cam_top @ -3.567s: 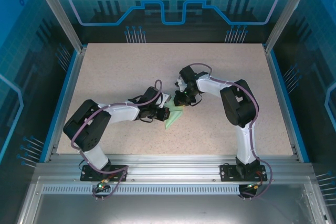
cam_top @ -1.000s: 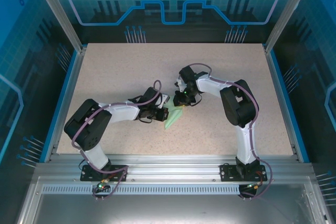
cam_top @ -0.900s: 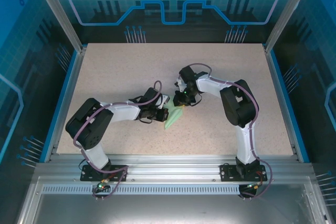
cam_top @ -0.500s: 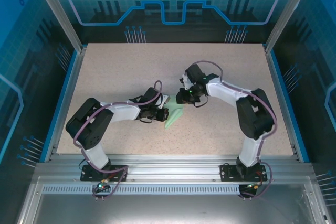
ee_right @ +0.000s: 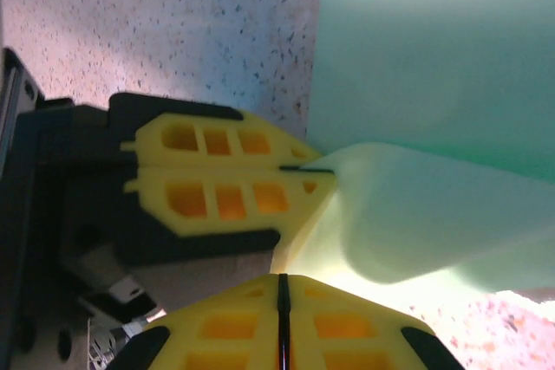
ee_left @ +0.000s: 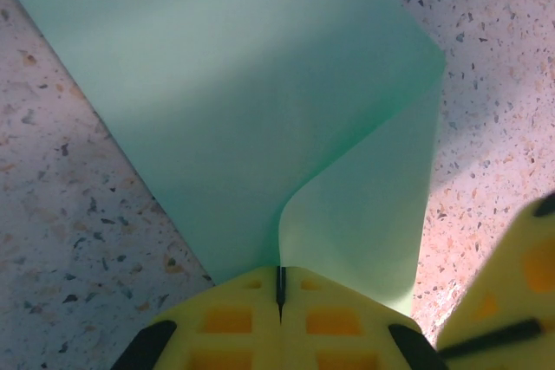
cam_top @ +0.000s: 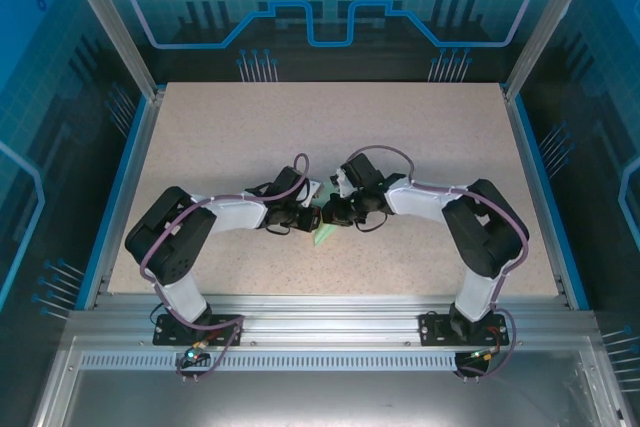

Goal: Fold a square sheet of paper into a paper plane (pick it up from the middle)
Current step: Third fold the triangle at the center of the table.

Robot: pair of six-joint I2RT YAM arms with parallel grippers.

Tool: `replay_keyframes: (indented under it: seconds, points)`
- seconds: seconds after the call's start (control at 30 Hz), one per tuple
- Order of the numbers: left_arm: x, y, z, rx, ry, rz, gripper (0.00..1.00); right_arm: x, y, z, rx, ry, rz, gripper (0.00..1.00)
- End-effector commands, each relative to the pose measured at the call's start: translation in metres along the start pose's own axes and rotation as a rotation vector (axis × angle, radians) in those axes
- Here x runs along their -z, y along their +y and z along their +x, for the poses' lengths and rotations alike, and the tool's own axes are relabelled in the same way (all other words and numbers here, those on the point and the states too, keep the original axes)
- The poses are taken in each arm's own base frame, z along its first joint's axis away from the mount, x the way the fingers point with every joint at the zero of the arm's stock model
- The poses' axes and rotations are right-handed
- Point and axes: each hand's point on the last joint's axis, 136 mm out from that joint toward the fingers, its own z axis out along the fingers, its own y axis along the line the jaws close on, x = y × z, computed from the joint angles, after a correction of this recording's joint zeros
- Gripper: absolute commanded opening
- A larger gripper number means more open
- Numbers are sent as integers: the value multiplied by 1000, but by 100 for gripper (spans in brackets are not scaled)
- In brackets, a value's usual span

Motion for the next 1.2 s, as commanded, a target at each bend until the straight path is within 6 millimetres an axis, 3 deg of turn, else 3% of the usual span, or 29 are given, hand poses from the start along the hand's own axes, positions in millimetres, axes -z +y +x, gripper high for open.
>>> replay_keyframes:
  seconds: [0.0,0.57,0.9,1.17]
  points:
    - [-5,6,8,-2,38,-9,5,-12,3,-1,-37,1,-34,9]
    - [-6,5,12,-3,51,0,5,-29,-44,21,-88,54,88,10]
    - [-6,6,12,4,57,0,5,-6,4,17,-25,-19,-78,12]
    - [-7,4,12,5,59,7,5,-24,5,28,-50,-26,-109,11]
